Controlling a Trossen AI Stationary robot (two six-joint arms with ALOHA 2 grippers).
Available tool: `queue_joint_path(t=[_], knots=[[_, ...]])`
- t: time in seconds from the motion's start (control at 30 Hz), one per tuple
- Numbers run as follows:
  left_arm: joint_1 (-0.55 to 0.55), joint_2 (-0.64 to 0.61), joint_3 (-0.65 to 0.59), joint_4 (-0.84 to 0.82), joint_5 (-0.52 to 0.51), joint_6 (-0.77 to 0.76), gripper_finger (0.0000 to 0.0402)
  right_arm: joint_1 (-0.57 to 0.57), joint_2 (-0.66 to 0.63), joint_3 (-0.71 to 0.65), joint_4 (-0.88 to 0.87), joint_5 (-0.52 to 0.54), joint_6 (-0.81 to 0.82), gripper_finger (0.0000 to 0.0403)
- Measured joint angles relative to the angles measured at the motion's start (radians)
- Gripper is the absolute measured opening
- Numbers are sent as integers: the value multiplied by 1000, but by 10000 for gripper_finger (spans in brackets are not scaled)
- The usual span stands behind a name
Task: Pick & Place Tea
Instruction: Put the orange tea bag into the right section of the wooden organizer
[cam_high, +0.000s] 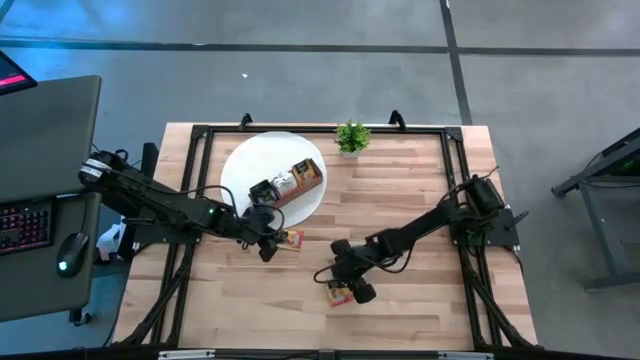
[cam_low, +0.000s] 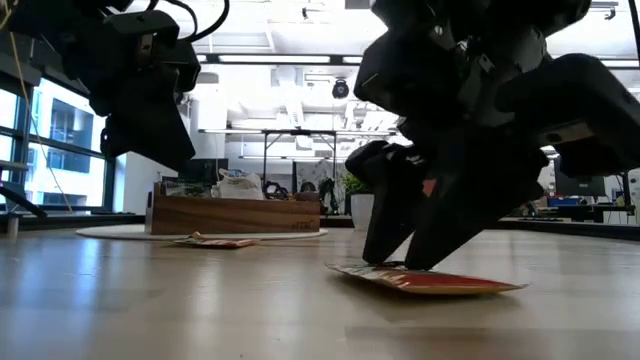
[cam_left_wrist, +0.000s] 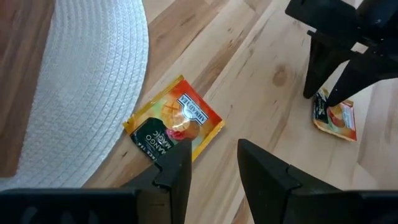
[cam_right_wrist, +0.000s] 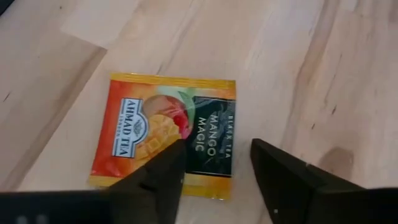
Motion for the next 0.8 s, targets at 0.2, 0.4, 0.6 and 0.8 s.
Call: queue_joint_path(t=[0.2,0.4,0.6,0.8], knots=[[0,0,0,0,-44,0,128,-20,-1,-68,49,-10,6,72],[0,0,0,1,-56,0,128,-75,-19,-79,90,-11,-73,21],[0,0,0,1,-41,0,128,-167,-157,-88,6,196,-309,10],[0,0,0,0,-54,0,128,-304,-277,-83,27,292,-500,3]])
